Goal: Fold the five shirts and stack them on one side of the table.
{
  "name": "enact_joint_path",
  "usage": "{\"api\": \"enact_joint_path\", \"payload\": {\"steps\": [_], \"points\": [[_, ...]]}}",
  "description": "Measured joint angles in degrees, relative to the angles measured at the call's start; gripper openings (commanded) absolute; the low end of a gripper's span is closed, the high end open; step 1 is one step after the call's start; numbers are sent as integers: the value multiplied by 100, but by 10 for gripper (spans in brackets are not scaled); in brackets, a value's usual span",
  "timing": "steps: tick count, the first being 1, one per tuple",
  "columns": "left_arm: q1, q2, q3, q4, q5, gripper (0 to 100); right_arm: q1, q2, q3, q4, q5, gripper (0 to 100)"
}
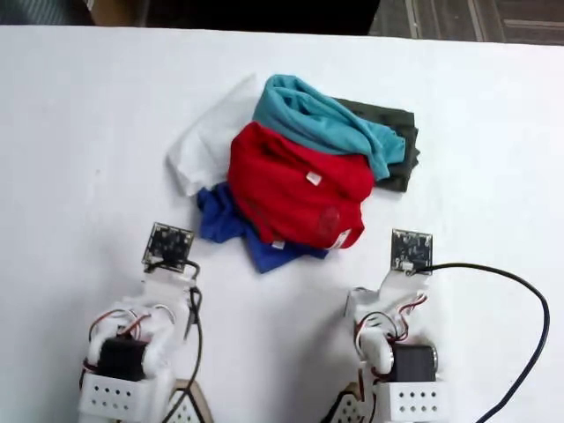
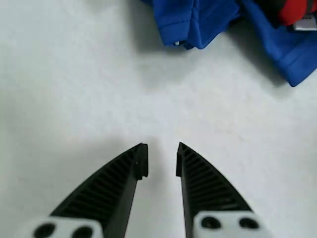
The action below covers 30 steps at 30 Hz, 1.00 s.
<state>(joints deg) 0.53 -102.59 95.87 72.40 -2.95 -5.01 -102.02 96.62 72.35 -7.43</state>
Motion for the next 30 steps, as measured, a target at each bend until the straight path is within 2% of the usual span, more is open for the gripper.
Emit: {"api": "enact_joint_path", "payload": {"steps": [10, 13, 18, 22, 26, 30], "points": [[0, 0, 0, 0, 0, 124, 0, 0, 0, 0, -35, 20], [0, 0, 0, 0, 0, 124, -299, 0, 0, 0, -35, 20], [0, 0, 0, 0, 0, 124, -1574, 0, 0, -62, -35, 20], [0, 0, 0, 0, 0, 124, -2848, 0, 0, -396, -35, 20], [0, 0, 0, 0, 0, 124, -4123, 0, 0, -185, -35, 20], [0, 0, 0, 0, 0, 124, -4765, 0, 0, 9, -35, 20]]}}
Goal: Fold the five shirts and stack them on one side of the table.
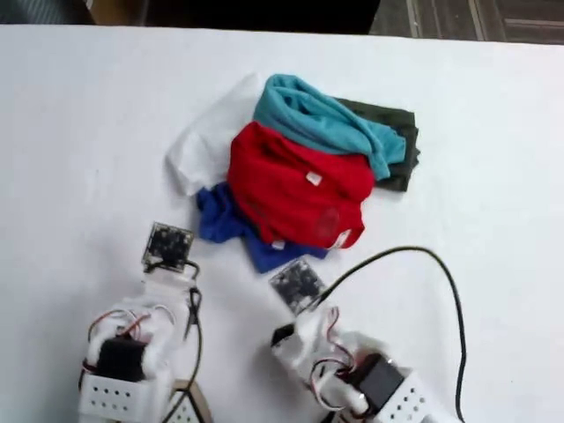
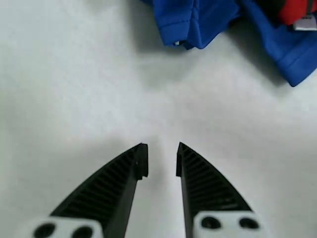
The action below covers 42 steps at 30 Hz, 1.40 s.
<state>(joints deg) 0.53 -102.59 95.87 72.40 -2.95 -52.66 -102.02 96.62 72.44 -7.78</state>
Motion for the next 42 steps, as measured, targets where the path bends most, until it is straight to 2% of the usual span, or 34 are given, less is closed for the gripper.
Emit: {"api": "enact_joint_path", "payload": {"steps": [5, 10, 12, 16, 18, 21, 25, 27, 34, 42], "points": [[0, 0, 0, 0, 0, 124, -378, 0, 0, 9, 0, 20], [0, 0, 0, 0, 0, 124, -413, 0, 0, -167, 0, 37], [0, 0, 0, 0, 0, 124, -62, 0, 0, -536, 0, 115], [0, 0, 0, 0, 0, 124, 870, 0, 0, -1486, 35, 389], [0, 0, 0, 0, 0, 124, 1363, 0, 0, -1829, 132, 448], [0, 0, 0, 0, 0, 124, 2224, 0, 0, -2004, 141, 431], [0, 0, 0, 0, 0, 124, 3393, 0, -141, -1996, 281, 314], [0, 0, 0, 0, 0, 124, 3684, 0, -404, -1785, 589, 261], [0, 0, 0, 0, 0, 124, 3851, 193, -1749, -888, 1301, 244], [35, 0, 0, 0, 0, 124, 3851, 2752, -3499, -721, 2013, 244]]}}
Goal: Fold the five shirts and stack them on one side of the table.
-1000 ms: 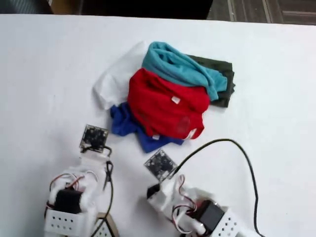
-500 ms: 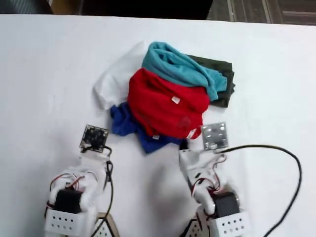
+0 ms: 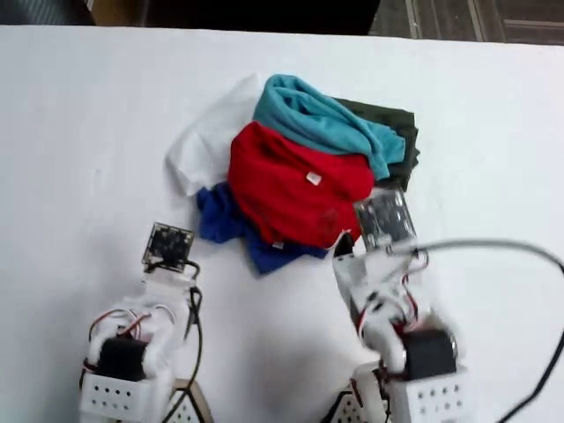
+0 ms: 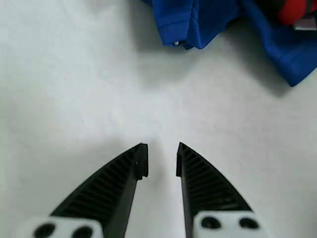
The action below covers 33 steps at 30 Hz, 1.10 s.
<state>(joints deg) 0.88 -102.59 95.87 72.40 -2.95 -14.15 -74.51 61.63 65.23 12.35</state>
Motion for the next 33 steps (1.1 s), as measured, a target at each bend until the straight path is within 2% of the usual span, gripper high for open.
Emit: {"api": "enact_joint_path", "payload": {"steps": [8, 16, 19, 21, 23, 26, 27, 30, 33], "points": [[158, 0, 0, 0, 9, 124, 229, 2945, -2066, 853, 264, 244], [1389, 0, 0, -123, 0, 128, 659, 3393, -2365, 1020, 299, 252], [1415, 0, 0, -229, -167, 129, 642, 3543, -2365, 1266, 308, 330], [1169, 0, 0, -545, -703, 129, 642, 3754, -2365, 1371, 316, 397], [580, 0, 0, -976, -1547, 129, 642, 4026, -2365, 1424, 316, 444], [-563, 0, -35, -1618, -2840, 129, 642, 4475, -2409, 1424, 316, 454], [-862, 0, -70, -1829, -3042, 129, 615, 4615, -2479, 1424, 316, 454], [-1556, 0, -273, -2312, -2778, 129, 466, 5002, -2822, 1424, 316, 454], [-1767, 0, -554, -2374, -2242, 132, 229, 5433, -3297, 1424, 308, 454]]}}
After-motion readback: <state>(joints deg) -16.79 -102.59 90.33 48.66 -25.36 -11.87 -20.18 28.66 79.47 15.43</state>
